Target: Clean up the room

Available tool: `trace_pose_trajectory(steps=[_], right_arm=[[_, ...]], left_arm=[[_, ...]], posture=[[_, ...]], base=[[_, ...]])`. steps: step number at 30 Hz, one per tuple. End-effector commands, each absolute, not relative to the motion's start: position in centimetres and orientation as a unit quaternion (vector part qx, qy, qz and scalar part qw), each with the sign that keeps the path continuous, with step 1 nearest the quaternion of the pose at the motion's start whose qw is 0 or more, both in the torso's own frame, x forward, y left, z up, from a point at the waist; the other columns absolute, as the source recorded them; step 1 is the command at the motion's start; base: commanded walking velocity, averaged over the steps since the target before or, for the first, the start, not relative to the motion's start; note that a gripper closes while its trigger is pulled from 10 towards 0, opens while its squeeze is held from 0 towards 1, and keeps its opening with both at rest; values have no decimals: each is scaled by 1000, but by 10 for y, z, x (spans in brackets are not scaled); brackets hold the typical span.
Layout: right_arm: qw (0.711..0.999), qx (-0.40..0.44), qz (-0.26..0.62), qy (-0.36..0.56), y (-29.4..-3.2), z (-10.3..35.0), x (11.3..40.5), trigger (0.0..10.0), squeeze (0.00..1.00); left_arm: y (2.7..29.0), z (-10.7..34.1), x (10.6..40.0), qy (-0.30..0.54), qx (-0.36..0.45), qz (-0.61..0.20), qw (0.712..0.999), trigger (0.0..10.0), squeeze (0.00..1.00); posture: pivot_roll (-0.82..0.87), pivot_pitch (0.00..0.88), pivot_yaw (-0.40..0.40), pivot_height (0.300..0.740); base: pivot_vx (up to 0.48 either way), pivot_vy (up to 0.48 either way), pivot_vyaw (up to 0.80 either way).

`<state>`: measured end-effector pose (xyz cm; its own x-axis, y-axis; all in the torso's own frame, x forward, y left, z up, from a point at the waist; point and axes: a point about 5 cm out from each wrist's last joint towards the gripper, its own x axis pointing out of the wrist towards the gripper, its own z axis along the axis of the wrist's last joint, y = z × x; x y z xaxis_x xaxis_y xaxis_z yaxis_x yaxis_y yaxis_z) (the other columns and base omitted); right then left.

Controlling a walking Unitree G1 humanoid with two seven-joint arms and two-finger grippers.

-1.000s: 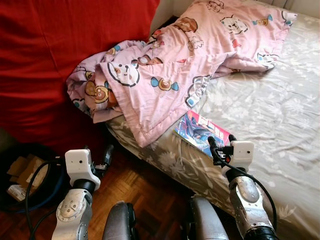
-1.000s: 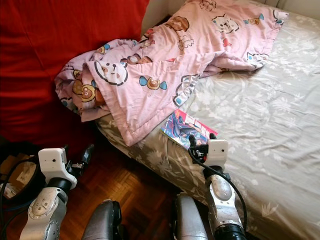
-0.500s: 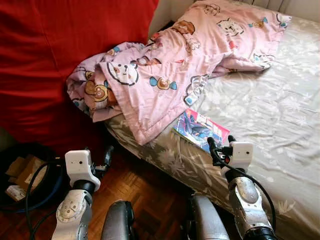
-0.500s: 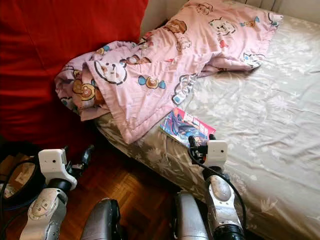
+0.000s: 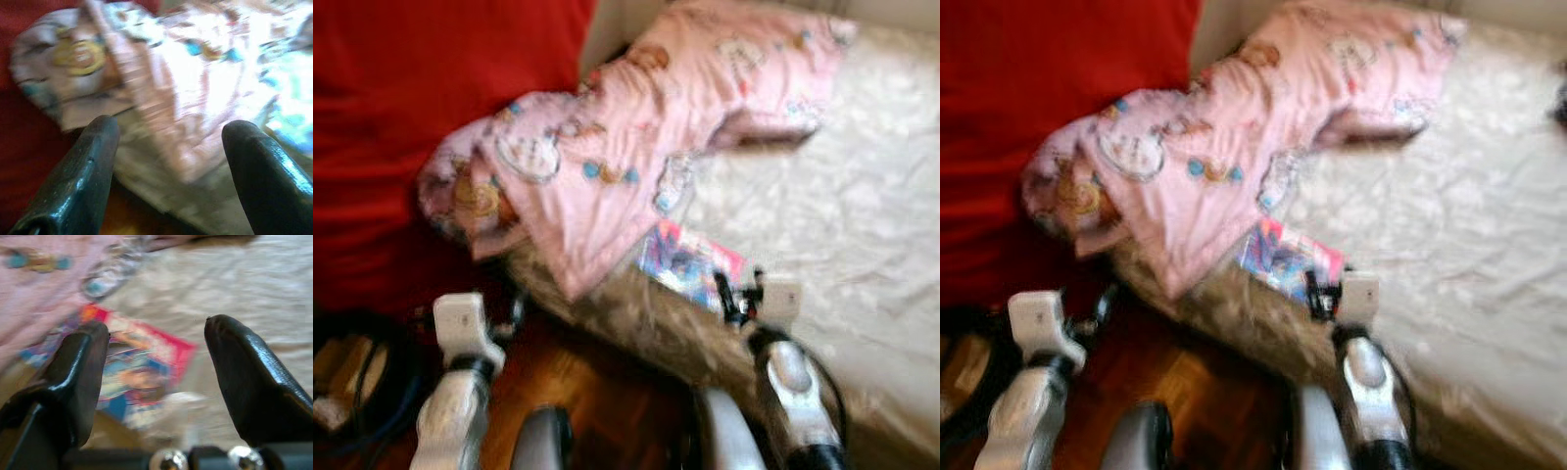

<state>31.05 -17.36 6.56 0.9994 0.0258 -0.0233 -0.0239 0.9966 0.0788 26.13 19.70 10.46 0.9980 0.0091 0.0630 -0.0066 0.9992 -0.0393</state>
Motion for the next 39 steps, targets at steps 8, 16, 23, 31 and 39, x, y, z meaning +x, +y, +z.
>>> trace_pose_trajectory(steps=[8,16,23,31,39], right_arm=[[997,48,33,45,-163,53,309,10000,0],[989,69,64,111,-153,35,311,10000,1000],[983,111,29,142,-151,35,322,10000,1000],[983,118,-23,140,-160,48,337,10000,1000],[979,125,-71,147,-182,50,340,10000,0]], left_arm=[[206,99,255,-23,-15,17,999,10000,0],[205,99,252,-21,-14,15,1000,10000,0],[208,100,243,-18,-9,19,1000,10000,0],[215,99,226,-2,1,26,1000,10000,0],[214,100,215,11,2,24,1000,10000,0]], posture=[[36,190,-2,597],[62,196,-2,597],[95,222,4,597],[124,274,12,597],[134,312,25,597]], base=[[143,0,0],[0,0,0],[0,0,0],[0,0,0],[0,0,0]])
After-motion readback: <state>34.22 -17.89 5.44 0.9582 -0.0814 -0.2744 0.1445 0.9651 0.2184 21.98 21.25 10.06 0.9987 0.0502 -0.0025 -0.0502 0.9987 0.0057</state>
